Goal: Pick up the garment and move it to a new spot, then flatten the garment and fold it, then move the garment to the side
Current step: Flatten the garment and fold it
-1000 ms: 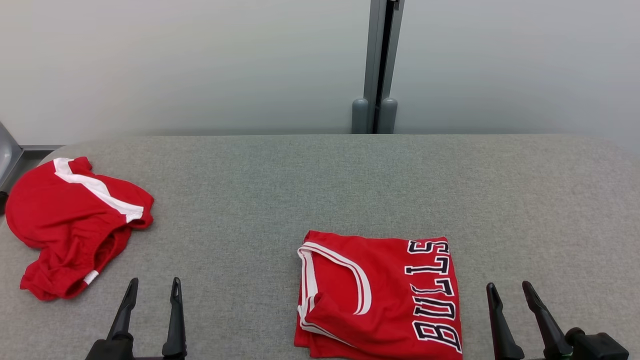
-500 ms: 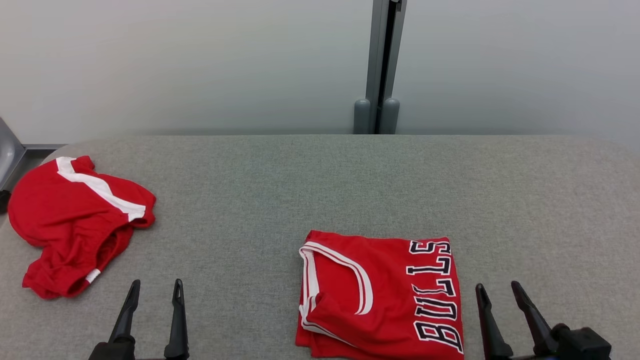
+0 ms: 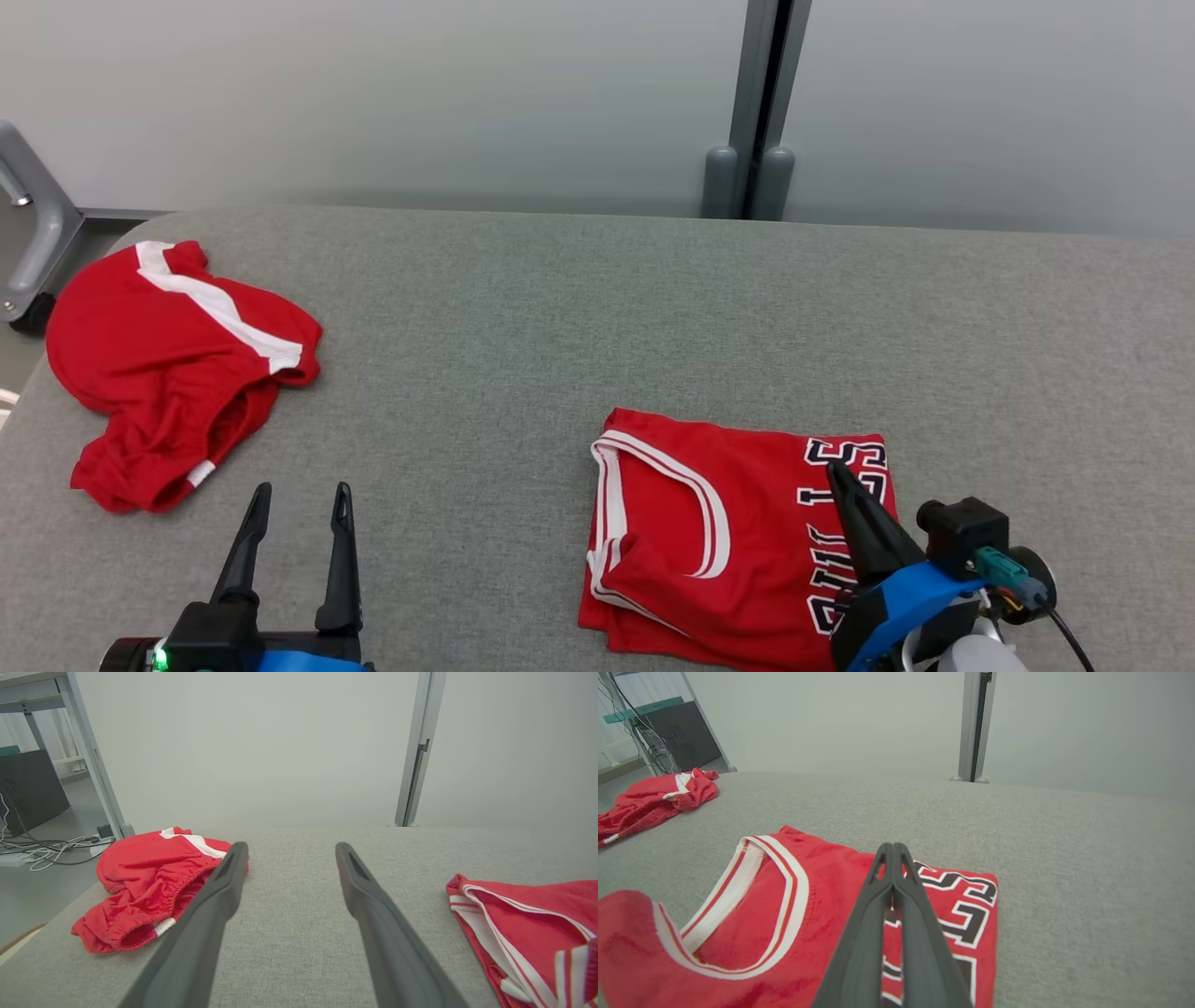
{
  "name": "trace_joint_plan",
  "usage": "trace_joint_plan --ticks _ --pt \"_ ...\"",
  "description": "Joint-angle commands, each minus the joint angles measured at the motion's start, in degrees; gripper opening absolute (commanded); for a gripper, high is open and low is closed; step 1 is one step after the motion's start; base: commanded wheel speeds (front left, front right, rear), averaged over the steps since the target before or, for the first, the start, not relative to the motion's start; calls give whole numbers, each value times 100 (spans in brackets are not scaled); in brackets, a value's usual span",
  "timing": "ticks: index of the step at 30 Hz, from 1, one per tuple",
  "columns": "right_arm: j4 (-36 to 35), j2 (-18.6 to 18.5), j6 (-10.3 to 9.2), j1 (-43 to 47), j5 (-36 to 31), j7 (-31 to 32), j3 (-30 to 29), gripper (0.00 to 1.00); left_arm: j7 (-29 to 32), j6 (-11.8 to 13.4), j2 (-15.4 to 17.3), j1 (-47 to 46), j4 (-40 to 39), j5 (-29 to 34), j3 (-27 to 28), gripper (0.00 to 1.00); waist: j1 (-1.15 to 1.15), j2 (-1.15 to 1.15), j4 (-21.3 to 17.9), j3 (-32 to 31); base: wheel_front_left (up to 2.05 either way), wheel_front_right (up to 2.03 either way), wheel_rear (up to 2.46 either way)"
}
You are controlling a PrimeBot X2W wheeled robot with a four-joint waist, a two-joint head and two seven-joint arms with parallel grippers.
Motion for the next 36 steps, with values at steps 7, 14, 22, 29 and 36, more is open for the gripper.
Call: trace_joint_plan --ticks 7,14,22,29,36 --pt "1095 33 1 -372 94 -79 507 0 -26 -6 -11 -155 22 -76 -34 100 -1 -1 259 169 0 0 0" --pt "1272 62 2 -367 511 -131 1343 0 -26 -25 -21 -218 29 -120 9 100 -1 -1 342 248 0 0 0" --pt "740 56 2 -217 951 -126 2462 0 -26 -25 -35 -252 -7 -118 -7 100 -1 -1 357 271 0 0 0" --pt "668 55 1 -288 1160 -127 3257 0 -26 -37 -40 -289 37 -119 -54 100 -1 -1 403 257 0 0 0" --pt "667 55 1 -374 1049 -128 3492 0 -26 -45 -45 -275 54 -128 -25 100 -1 -1 405 229 0 0 0"
